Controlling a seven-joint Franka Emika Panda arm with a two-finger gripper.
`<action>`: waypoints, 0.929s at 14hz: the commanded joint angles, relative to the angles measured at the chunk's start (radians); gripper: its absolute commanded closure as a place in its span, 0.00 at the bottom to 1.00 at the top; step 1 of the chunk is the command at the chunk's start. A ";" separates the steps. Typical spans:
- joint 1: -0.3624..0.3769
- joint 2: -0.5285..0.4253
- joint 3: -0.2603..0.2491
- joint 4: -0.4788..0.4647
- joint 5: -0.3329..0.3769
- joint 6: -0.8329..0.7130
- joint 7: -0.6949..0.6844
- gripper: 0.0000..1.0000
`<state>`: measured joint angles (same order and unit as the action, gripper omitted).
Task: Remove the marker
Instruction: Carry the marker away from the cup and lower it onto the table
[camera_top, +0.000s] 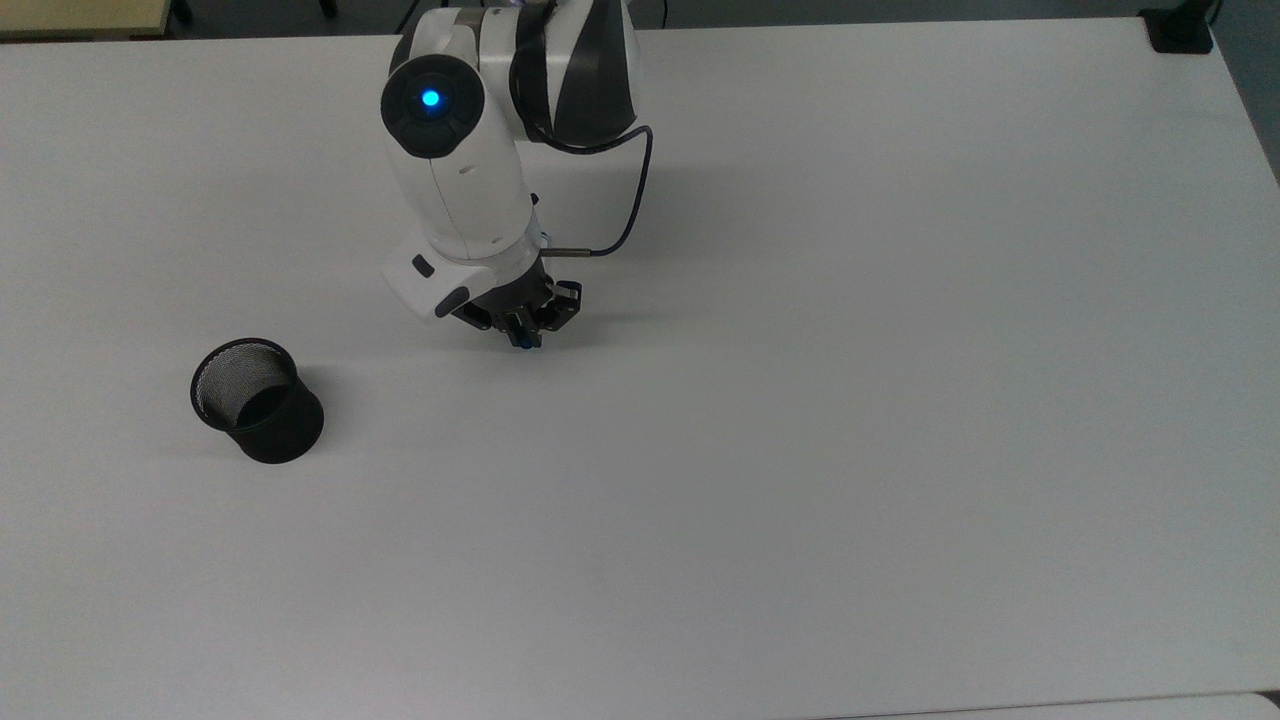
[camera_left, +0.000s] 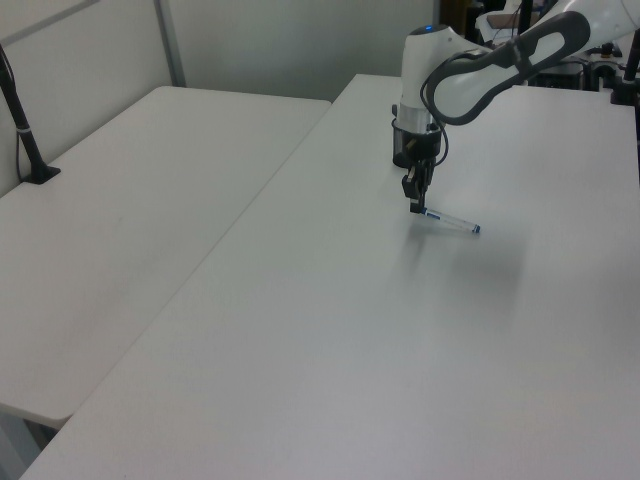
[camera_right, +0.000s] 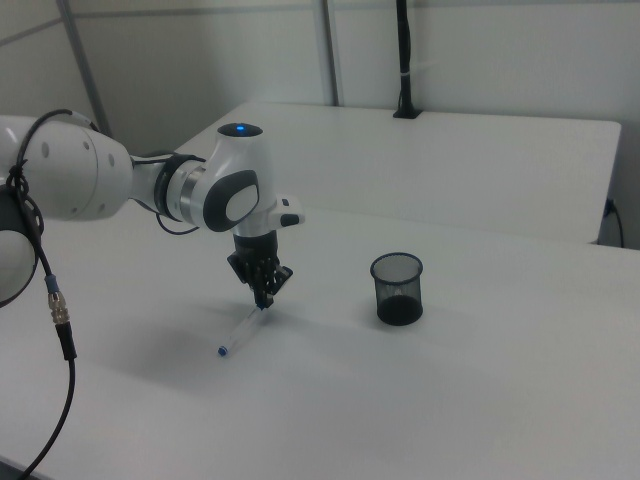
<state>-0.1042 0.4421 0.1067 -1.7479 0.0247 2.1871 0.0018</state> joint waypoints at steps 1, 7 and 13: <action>0.011 -0.005 -0.004 -0.022 -0.014 0.040 -0.003 0.74; 0.012 -0.049 -0.004 -0.012 -0.016 0.028 0.076 0.00; 0.000 -0.325 -0.012 0.074 -0.029 -0.318 0.116 0.00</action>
<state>-0.1006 0.2817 0.1059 -1.6890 0.0134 2.0595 0.0874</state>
